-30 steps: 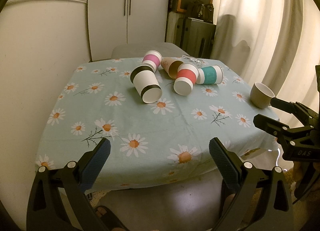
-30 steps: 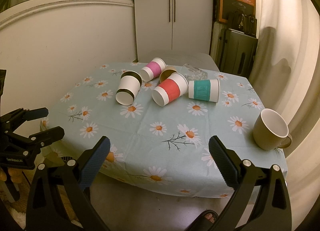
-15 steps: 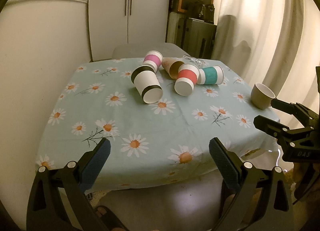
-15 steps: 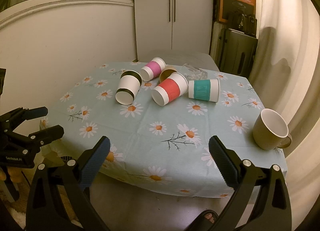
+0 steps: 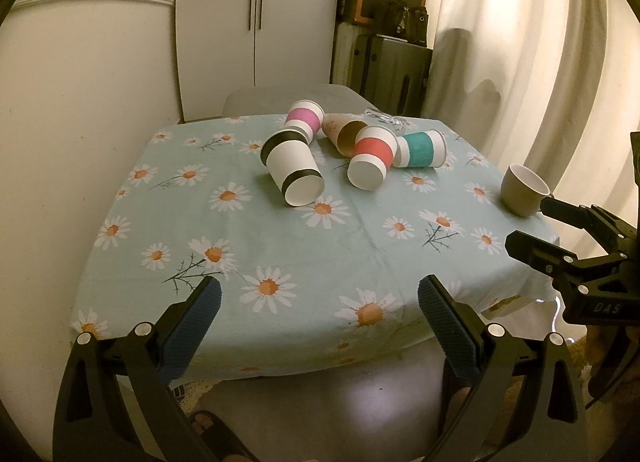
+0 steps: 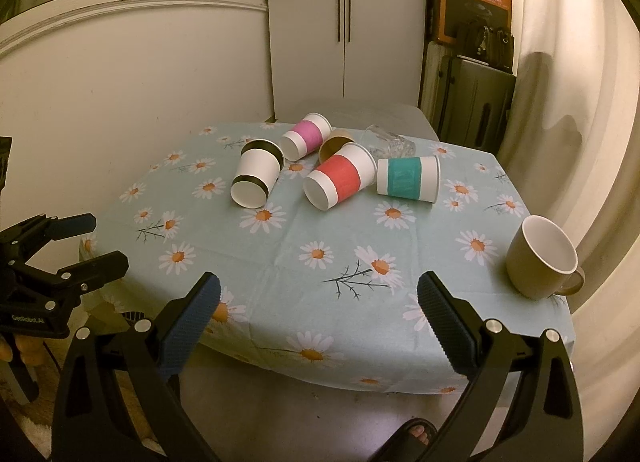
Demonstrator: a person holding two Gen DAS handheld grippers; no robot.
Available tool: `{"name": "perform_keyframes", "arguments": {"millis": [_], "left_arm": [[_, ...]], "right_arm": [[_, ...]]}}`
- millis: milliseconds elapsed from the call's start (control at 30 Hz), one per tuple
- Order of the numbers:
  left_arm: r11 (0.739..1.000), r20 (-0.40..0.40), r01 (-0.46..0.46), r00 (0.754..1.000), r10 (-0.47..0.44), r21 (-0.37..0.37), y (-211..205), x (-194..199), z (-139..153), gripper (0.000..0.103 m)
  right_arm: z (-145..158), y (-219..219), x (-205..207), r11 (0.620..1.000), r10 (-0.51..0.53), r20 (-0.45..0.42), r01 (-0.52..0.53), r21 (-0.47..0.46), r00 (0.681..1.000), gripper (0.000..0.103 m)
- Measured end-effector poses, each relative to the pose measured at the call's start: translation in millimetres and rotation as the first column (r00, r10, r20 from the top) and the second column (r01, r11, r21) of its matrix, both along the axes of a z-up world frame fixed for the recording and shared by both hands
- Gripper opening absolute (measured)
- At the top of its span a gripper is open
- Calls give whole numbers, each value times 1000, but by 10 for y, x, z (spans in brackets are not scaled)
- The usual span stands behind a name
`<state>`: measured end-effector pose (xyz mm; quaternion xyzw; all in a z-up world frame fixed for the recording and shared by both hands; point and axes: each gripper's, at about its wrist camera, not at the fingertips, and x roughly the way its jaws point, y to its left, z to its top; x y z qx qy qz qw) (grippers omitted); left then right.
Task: Flip cup upright
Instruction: 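Reach the right gripper toward the red-banded paper cup lying on its side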
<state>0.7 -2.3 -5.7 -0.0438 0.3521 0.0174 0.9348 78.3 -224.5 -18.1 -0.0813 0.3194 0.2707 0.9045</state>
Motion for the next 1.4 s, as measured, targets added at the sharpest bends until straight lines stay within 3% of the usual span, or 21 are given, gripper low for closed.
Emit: {"name": "perform_keyframes", "arguments": {"millis": [167,300,500,600,767,933,1067,1200,1400], "left_arm": [[1000,0,0,1000,0,-3,-5,7,-6,96],[1000,-2,3,1000,-3,-14,13,65,3,96],[1000,-11,8,1000,-8,-8,66,384,45,96],[1000,-12,5,1000,-5,-19,125,546,51,96],[1000,-23,-2,1000,1,-23,204,824,3,96],[1000,-30,13,999,-13,-17,276,1129,-54,96],[998,-57,41,997,-44,-58,316,1313,-136,96],[996,-68,53,996,-58,-75,337,1417,-206,96],[991,-118,26,992,-41,-129,434,1498,-325,96]], "right_arm": [[-18,17,17,1000,1,-3,-1,-3,1000,98],[-41,43,161,998,17,-96,-12,56,995,98],[79,237,612,997,-5,-114,14,77,993,98],[77,369,971,993,-19,-176,39,107,984,98],[-103,474,1583,977,-46,-348,114,179,936,98],[-346,534,2099,956,-74,-466,195,217,881,98],[-471,538,2338,938,-90,-528,250,240,845,97],[-575,651,2517,939,-108,-568,271,210,816,85],[-667,730,2629,935,-119,-600,292,200,791,76]]}}
